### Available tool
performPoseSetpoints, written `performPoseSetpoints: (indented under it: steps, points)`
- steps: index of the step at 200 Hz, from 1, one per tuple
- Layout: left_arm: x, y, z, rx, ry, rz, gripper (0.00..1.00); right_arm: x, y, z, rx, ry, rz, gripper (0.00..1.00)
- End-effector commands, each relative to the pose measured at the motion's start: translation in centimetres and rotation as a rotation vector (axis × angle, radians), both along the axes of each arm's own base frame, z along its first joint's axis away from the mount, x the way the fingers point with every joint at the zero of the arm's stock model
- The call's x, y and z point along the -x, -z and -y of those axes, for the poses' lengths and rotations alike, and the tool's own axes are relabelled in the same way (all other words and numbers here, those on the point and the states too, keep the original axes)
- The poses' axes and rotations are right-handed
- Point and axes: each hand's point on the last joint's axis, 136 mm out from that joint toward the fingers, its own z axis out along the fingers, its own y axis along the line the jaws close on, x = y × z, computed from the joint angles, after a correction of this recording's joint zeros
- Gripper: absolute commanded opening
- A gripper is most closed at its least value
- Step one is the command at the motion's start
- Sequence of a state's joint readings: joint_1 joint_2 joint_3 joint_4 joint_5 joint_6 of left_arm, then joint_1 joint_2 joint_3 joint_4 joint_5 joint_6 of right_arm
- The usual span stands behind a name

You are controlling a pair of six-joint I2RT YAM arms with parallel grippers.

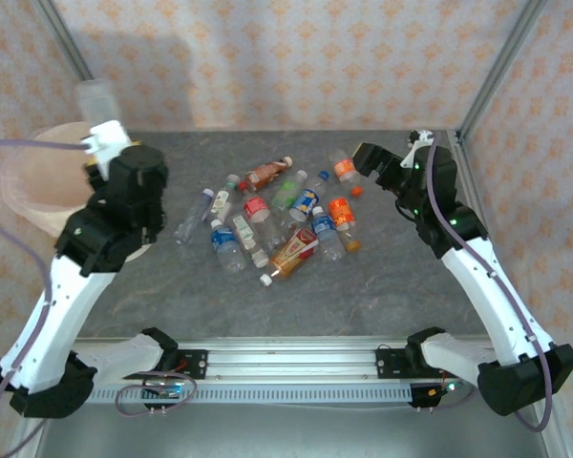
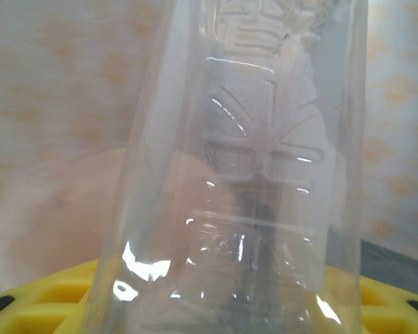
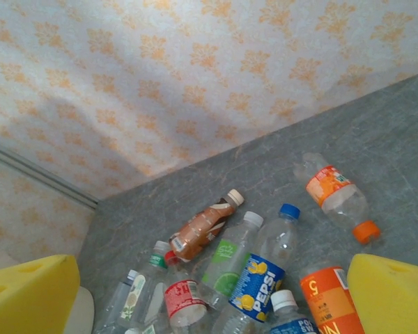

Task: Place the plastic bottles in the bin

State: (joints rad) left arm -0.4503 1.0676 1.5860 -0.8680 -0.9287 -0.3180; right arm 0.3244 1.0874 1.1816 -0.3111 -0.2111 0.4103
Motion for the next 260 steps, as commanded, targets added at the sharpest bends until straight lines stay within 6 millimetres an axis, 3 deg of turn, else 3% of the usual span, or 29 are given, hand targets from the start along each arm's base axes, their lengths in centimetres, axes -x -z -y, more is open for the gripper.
performPoseSetpoints:
  steps: [1, 28, 72, 98, 157, 186, 205, 225, 260]
  points:
    - [4.2, 0.3, -5.4, 0.004, -0.219, -0.034, 0.00, -0.3, -1.3, -1.0, -0.018, -0.043, 0.058, 0.99]
    - [3.9, 1.7, -7.9, 0.091, -0.266, -0.106, 0.00, -0.3, -1.0, -1.2, -0.015, -0.053, 0.045, 0.99]
    - [0.0, 7.4, -11.8, 0.357, -0.270, -0.231, 0.00, 0.1, -0.9, -1.3, 0.009, -0.068, 0.034, 0.99]
    - [-2.5, 9.0, -12.5, 0.438, -0.233, -0.254, 0.00, 0.2, -0.8, -1.2, 0.025, -0.067, 0.027, 0.99]
    - [-5.4, 14.9, -14.3, 0.602, -0.252, -0.337, 0.18, 0.0, 0.0, -1.4, 0.023, -0.066, 0.004, 0.99]
    - [-6.4, 17.6, -14.1, 0.661, -0.238, -0.388, 0.29, -0.1, 0.2, -1.5, 0.027, -0.068, -0.004, 0.99]
    - [-6.9, 18.0, -13.8, 0.683, -0.220, -0.392, 0.35, -0.2, 0.4, -1.4, 0.029, -0.067, -0.013, 0.99]
    - [-7.2, 17.1, -13.6, 0.683, -0.196, -0.366, 0.48, -0.2, 0.6, -1.4, 0.034, -0.065, -0.020, 0.99]
    - [-8.0, 16.0, -12.3, 0.714, -0.117, -0.328, 0.61, -0.4, 1.3, -1.2, 0.031, -0.044, -0.031, 0.99]
